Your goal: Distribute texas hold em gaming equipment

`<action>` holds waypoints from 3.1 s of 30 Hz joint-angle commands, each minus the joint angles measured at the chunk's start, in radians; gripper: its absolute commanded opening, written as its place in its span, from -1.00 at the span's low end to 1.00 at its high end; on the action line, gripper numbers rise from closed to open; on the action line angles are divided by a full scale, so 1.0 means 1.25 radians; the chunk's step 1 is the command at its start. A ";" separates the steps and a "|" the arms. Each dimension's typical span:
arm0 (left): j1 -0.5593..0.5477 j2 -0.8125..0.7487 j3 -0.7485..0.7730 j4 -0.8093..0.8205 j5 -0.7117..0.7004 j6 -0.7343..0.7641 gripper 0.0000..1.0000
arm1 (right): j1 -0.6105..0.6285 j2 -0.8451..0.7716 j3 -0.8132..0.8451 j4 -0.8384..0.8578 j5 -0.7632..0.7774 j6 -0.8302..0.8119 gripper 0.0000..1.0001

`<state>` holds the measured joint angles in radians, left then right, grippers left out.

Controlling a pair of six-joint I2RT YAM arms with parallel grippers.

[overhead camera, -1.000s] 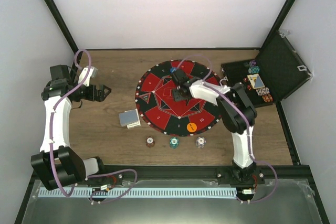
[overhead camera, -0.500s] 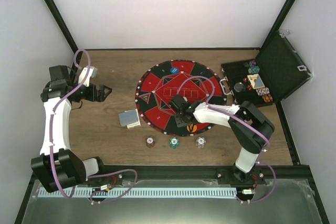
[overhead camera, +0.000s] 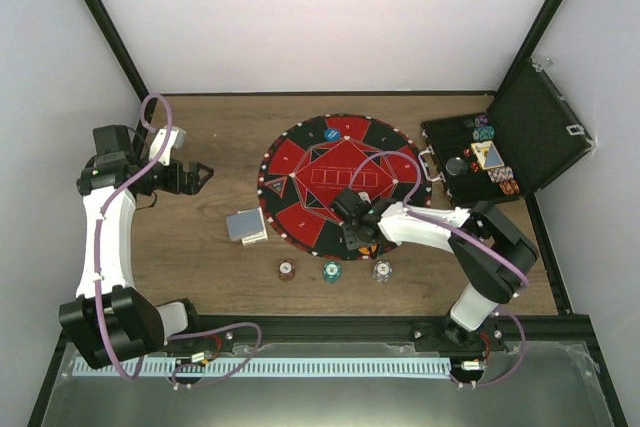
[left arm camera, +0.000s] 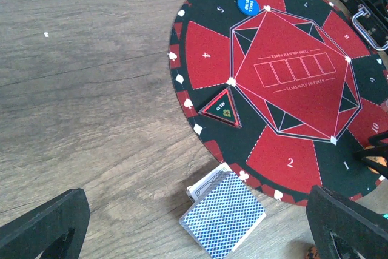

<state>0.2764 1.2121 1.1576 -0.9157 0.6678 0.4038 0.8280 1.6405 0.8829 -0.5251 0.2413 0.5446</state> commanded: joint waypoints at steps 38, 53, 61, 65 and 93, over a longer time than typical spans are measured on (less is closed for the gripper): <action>0.003 0.000 0.044 0.009 -0.035 -0.021 1.00 | 0.332 0.225 0.454 -0.179 -0.075 0.001 0.62; 0.004 0.000 0.047 0.012 -0.045 -0.021 1.00 | 0.340 0.249 0.450 -0.171 -0.083 -0.003 0.28; 0.004 -0.003 0.047 0.012 -0.051 -0.019 1.00 | 0.344 0.252 0.449 -0.172 -0.083 0.001 0.10; 0.004 -0.006 0.048 0.012 -0.052 -0.018 1.00 | 0.345 0.254 0.450 -0.173 -0.083 -0.001 0.04; 0.004 -0.004 0.058 -0.002 -0.052 -0.018 1.00 | 0.219 0.234 0.581 -0.233 -0.026 -0.065 -0.43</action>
<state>0.2764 1.2152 1.1988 -0.9112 0.6037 0.3786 1.1950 1.9491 1.5311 -0.8268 0.1711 0.5140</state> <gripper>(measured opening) 0.999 0.422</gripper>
